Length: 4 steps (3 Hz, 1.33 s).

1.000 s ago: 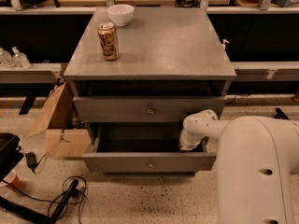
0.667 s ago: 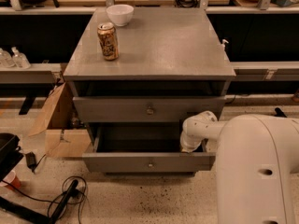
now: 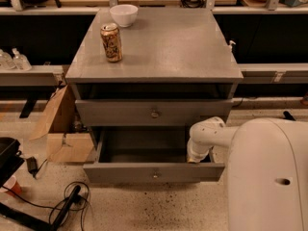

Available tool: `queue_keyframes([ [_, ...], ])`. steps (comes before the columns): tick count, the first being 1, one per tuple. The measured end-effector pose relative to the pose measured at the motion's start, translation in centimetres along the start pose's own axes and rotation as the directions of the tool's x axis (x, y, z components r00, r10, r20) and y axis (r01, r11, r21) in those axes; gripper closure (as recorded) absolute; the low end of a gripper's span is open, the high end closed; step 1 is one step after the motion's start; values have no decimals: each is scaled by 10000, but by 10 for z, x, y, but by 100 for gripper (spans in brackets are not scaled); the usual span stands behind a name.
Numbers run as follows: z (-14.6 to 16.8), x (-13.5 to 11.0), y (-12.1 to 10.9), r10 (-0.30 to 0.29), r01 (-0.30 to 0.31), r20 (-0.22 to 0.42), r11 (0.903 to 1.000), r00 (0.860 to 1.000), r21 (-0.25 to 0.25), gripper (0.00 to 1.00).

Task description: Open middle drawer

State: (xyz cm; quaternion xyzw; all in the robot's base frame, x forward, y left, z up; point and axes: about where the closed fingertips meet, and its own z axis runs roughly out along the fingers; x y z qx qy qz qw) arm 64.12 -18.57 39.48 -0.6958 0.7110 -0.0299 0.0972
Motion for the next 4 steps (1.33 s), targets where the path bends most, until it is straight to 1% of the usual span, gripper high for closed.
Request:
queue_keyframes([
  [1, 1, 3, 31, 177, -156, 213, 9953, 9996, -958, 100],
  [2, 1, 3, 30, 178, -156, 213, 9953, 9996, -959, 100],
  [3, 6, 1, 70, 494, -333, 720, 9773, 9962, -2093, 100],
  [4, 7, 1, 67, 494, -333, 721, 9773, 9962, -2094, 100],
])
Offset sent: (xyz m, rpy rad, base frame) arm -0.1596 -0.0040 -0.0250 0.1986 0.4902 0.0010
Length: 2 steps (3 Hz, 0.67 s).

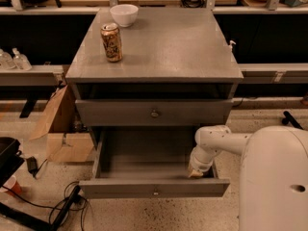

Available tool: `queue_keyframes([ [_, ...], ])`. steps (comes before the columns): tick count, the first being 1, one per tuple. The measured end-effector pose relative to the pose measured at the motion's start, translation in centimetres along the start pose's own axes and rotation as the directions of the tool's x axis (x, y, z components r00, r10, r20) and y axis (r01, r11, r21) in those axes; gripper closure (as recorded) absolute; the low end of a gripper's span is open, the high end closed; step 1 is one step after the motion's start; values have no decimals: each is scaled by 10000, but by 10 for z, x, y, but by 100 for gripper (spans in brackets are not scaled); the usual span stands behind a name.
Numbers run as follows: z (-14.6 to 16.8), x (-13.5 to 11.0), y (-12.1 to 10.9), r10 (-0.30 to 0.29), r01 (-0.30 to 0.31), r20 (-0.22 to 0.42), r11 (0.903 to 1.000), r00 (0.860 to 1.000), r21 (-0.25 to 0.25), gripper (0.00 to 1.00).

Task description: Open middle drawer

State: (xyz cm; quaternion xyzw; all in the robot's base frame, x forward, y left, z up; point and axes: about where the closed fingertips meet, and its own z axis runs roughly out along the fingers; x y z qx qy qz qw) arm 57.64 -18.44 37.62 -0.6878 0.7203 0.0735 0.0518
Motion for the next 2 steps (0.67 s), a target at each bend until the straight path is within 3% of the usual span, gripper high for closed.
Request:
queue_keyframes([
  [1, 6, -7, 42, 465, -390, 677, 9934, 9966, -1075, 100],
  [2, 6, -7, 40, 465, -390, 677, 9934, 9966, -1076, 100],
])
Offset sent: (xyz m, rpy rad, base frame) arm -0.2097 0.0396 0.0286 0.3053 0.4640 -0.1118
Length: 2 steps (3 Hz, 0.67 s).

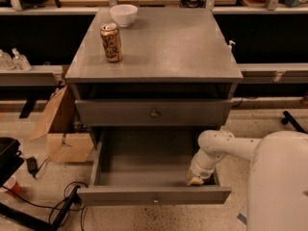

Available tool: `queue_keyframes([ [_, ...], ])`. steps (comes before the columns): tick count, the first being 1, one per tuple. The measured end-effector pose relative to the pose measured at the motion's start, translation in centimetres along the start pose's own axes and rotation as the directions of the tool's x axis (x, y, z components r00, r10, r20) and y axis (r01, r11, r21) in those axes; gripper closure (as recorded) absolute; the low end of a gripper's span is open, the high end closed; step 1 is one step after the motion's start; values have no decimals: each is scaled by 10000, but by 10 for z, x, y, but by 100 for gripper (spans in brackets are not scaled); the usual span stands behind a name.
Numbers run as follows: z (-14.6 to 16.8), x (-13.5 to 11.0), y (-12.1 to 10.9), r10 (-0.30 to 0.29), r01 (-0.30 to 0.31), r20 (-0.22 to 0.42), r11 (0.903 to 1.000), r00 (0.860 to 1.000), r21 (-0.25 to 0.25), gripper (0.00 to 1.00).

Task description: Open middle drawer

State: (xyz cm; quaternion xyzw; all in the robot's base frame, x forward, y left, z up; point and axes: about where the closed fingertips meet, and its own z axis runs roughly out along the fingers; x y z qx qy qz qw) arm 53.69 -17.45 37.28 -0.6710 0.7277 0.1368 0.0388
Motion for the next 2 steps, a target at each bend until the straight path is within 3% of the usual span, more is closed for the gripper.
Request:
queue_keyframes([
  [1, -2, -2, 33, 230, -215, 287, 9985, 9993, -513, 100],
  [2, -6, -3, 31, 230, -215, 287, 9984, 9993, -513, 100],
])
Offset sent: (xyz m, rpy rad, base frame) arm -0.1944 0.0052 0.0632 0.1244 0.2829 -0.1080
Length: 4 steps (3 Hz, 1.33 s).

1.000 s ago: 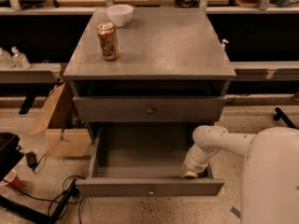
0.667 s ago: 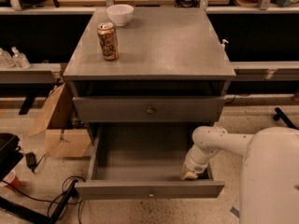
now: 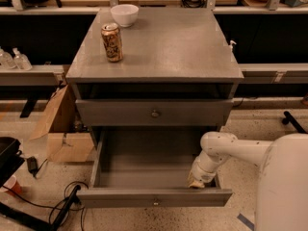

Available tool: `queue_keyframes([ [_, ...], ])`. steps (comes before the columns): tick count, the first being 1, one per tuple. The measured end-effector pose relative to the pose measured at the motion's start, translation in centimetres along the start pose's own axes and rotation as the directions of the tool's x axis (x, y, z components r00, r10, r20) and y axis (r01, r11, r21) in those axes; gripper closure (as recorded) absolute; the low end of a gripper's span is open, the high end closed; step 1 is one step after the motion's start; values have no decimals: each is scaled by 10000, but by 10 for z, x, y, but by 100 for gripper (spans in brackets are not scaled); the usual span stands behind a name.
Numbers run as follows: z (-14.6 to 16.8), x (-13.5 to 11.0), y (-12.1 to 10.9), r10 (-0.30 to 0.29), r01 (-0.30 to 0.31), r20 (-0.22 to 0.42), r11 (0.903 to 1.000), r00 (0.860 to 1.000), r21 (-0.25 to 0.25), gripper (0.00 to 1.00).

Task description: Open middle drawer

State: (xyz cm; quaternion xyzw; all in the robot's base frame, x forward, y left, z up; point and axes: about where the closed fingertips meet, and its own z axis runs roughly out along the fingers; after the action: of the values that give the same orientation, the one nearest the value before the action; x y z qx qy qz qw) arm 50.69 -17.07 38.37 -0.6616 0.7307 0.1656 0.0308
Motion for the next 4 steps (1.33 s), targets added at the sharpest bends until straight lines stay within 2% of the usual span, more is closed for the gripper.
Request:
queue_keyframes([
  [2, -1, 0, -1, 0, 0, 0, 10000, 10000, 0, 61],
  [4, 1, 0, 0, -2, 2, 0, 10000, 10000, -37, 14],
])
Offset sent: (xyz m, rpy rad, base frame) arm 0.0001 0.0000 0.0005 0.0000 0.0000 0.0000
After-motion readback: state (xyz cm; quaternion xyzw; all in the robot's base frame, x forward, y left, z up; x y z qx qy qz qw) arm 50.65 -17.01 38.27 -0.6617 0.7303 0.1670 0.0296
